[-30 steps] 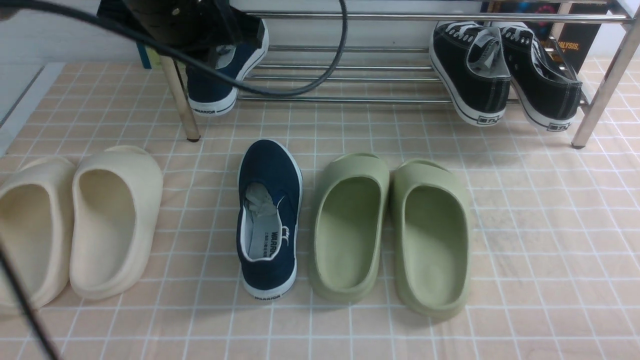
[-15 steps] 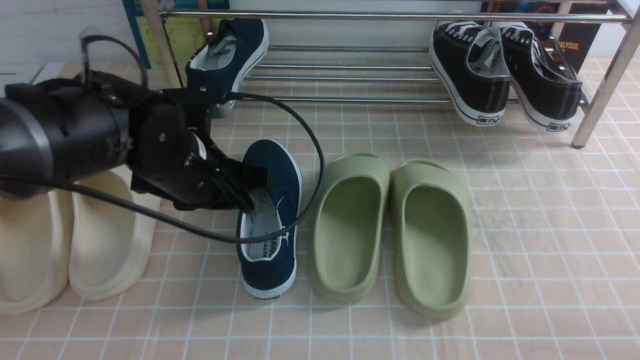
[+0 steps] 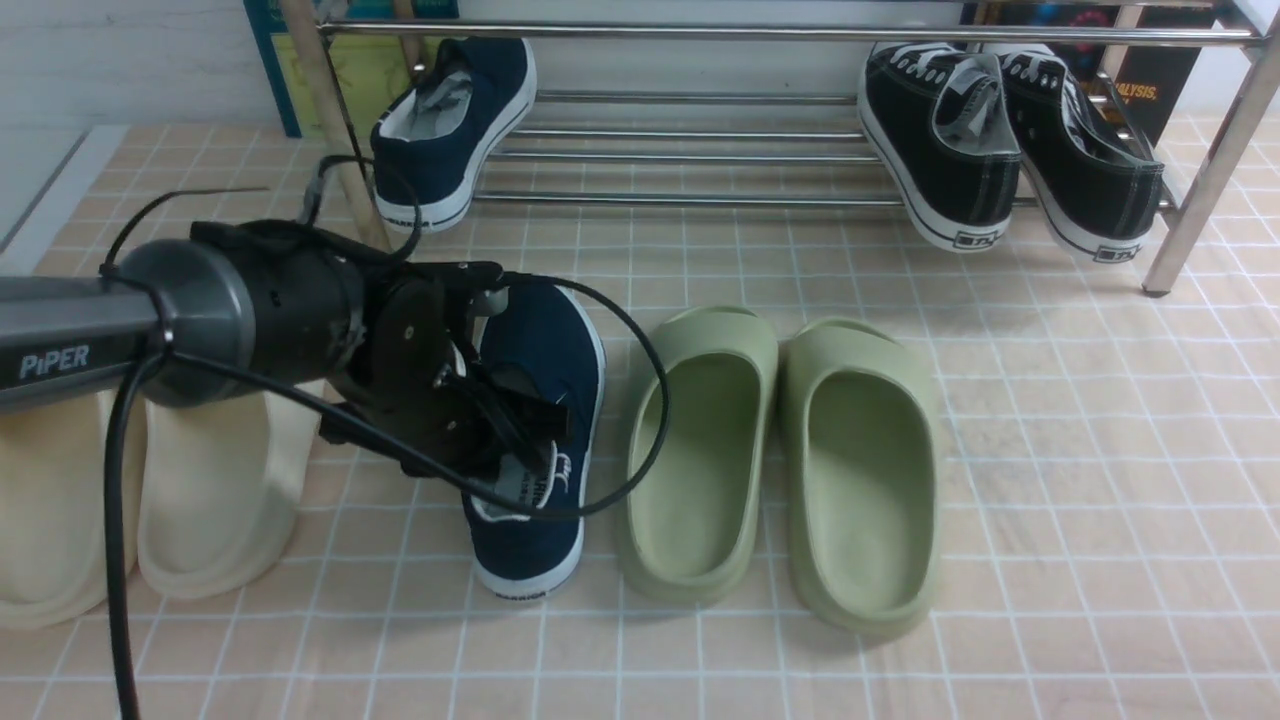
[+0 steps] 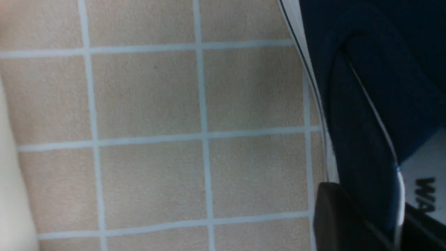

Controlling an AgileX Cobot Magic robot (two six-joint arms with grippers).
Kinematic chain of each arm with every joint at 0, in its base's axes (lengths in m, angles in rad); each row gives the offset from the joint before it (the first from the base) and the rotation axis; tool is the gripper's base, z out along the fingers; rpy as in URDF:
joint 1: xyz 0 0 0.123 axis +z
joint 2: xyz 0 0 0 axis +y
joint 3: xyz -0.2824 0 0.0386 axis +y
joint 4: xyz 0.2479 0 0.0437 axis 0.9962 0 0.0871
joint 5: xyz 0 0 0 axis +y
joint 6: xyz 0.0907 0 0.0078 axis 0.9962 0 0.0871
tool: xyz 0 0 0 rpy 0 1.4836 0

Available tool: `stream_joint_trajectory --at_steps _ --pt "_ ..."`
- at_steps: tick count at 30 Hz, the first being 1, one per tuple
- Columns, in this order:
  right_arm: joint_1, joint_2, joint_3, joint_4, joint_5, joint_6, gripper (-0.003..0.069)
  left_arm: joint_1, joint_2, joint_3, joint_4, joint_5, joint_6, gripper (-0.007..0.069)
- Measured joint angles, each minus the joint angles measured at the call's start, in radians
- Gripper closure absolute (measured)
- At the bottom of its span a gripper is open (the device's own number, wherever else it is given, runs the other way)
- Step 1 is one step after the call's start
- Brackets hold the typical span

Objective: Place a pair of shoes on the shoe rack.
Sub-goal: Use the left arm to grab the shoe closest to it, then use the left arm to put a shoe into the shoe rack

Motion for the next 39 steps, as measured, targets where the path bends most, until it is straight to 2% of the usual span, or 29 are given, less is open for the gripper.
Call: stream_joint_trajectory --at_steps 5,7,10,16,28,39 --pt "0.0 0.0 0.0 0.0 0.0 0.0 0.0419 0.0 -0.029 -0.121 0.005 0.172 0.067 0.0599" --pt "0.0 0.0 0.0 0.0 0.0 0.0 0.0419 0.0 -0.027 -0.234 0.009 0.289 0.128 0.0599" --pt "0.0 0.0 0.0 0.0 0.0 0.0 0.0419 0.003 0.004 -0.381 0.014 0.35 0.169 0.0599" --pt "0.0 0.0 0.0 0.0 0.0 0.0 0.0419 0.004 0.128 -0.627 0.03 0.361 0.168 0.0599" --pt "0.0 0.0 0.0 0.0 0.0 0.0 0.0419 0.06 0.473 -1.115 0.06 0.426 0.076 0.0599" --pt "0.0 0.0 0.0 0.0 0.0 0.0 0.0419 0.099 0.533 -1.176 0.074 0.297 0.029 0.0598"
